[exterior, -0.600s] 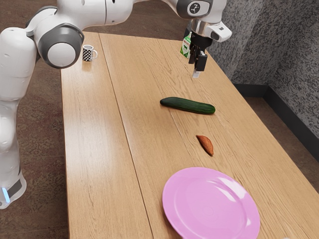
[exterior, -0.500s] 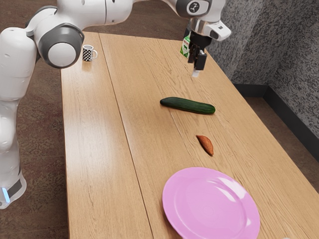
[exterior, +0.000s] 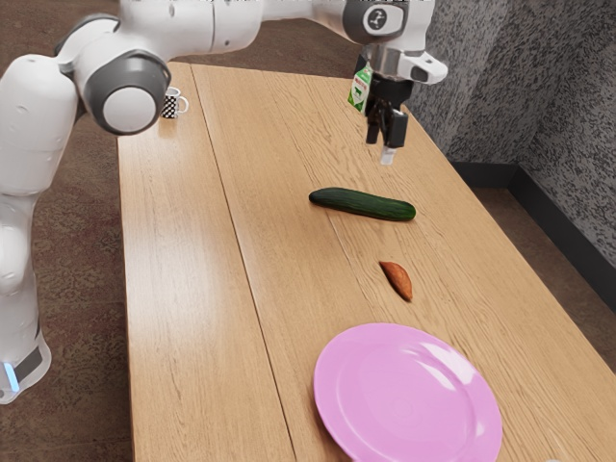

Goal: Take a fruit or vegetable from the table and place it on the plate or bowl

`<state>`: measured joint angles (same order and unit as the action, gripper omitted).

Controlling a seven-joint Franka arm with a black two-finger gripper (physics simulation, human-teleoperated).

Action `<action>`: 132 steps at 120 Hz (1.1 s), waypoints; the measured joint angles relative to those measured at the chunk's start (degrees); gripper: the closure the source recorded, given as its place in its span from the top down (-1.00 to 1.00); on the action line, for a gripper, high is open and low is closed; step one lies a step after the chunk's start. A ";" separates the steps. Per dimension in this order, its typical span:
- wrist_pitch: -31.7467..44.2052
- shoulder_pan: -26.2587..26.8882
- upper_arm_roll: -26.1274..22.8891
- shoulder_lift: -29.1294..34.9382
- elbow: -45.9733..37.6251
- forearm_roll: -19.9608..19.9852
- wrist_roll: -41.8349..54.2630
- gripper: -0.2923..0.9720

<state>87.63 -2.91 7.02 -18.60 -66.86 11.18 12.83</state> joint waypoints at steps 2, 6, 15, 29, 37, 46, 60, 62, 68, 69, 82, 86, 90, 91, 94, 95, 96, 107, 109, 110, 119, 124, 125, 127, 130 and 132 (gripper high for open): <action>-0.02 0.01 -0.10 -0.07 -0.17 0.43 -0.01 0.54; -0.08 0.13 -0.29 -0.10 -0.63 1.28 0.17 0.54; -1.66 0.50 -1.98 0.48 -1.11 2.37 0.88 0.54; -3.53 0.69 -3.73 3.39 -6.17 1.90 2.09 0.54; -4.29 0.63 -3.75 5.41 -8.77 1.25 2.69 0.54; -5.15 0.57 -2.33 6.85 -10.10 0.63 3.27 0.53; -6.07 0.31 4.65 7.17 -10.35 -0.18 4.00 0.53; -6.14 0.16 5.60 7.12 -10.30 -0.36 4.10 0.54; -6.29 -0.07 8.14 6.32 -9.99 -0.74 4.38 0.54; -6.30 -0.11 8.47 6.11 -9.89 -0.79 4.43 0.54; -6.16 -0.10 12.62 1.60 -5.78 -0.98 5.28 0.54; -5.86 -0.67 13.29 0.83 -5.29 -0.95 5.62 0.54; -5.46 -1.26 13.65 0.32 -4.95 -0.92 5.92 0.54; -5.34 -1.38 13.72 0.21 -4.88 -0.91 5.98 0.54; -4.93 -1.66 13.85 -0.19 -4.59 -0.89 6.11 0.54; -4.79 -1.73 13.89 -0.34 -4.43 -0.88 6.13 0.54; -4.65 -1.78 13.92 -0.52 -4.23 -0.88 6.15 0.54; -2.87 -1.98 14.01 -3.14 -1.77 0.64 5.88 0.54; -2.44 -1.98 14.01 -3.50 -1.52 1.12 5.80 0.54; -2.22 -1.99 13.99 -3.67 -1.40 1.38 5.75 0.54; -0.64 -2.00 13.81 -5.23 -0.06 3.29 5.28 0.54; 0.03 -2.01 13.76 -6.55 1.33 4.24 5.03 0.54; 0.14 -2.00 13.76 -6.76 1.53 4.40 4.98 0.54; 0.37 -1.99 13.75 -7.09 1.86 4.69 4.88 0.54; 0.68 -2.00 13.74 -7.44 2.21 5.08 4.75 0.54; 0.90 -2.02 13.73 -7.65 2.38 5.30 4.66 0.54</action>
<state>88.53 -4.93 20.75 -26.25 -64.48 16.48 17.48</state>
